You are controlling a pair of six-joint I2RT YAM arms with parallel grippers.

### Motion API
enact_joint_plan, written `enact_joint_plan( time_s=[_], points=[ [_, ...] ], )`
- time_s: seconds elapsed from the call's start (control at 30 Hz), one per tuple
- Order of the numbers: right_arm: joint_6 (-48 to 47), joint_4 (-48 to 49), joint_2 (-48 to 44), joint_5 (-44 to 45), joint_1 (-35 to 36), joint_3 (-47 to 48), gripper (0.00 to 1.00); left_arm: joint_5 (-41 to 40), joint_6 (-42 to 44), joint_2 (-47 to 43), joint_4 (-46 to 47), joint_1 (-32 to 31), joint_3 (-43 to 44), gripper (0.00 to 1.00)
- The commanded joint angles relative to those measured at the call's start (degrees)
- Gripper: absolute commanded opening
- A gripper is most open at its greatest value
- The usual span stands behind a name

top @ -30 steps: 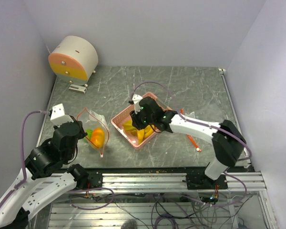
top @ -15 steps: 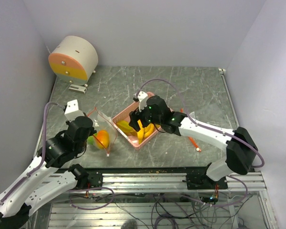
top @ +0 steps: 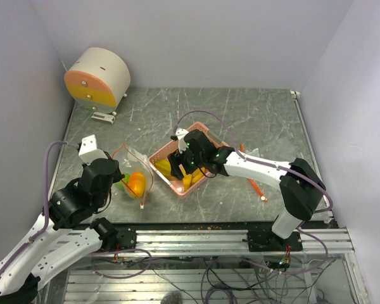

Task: Place the food in the zip-top bag and seal the zipper
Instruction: Pick up the fake fruit from the bin.

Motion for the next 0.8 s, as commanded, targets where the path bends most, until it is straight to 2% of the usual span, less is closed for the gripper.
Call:
enact_joint_plan(
  time_s=[0.0,0.2,0.3,0.47,0.67,0.77],
  points=[
    [1.4,-7.4,1.8,6.3,-0.8,1.4,0.73,-1.3,0.1,-0.4,0.1,0.2,0.5,0.07],
    [2.5,-12.6,3.0,14.4,-0.9,4.2,0.72,-2.0,-0.3,-1.4,-1.4,0.2,0.8,0.07],
    [1.5,-12.1,1.6,16.7,-0.7,4.9,0.72,-2.3,-0.4,-2.1,-1.7,0.3,0.5,0.07],
    [-3.0,-4.6,-1.7,9.6,0.5,3.9,0.73,-2.5,-0.4,-1.7,-2.0,0.3,0.9,0.07],
    [-6.9,2.4,4.6,0.0,0.7,5.4,0.73,-2.1,-0.1,-1.1,-1.1,0.2,0.9,0.07],
    [-8.2,5.1,7.2,-0.2,0.6,5.1,0.73,-2.0,0.0,-0.8,-2.0,0.3,1.6,0.07]
  ],
)
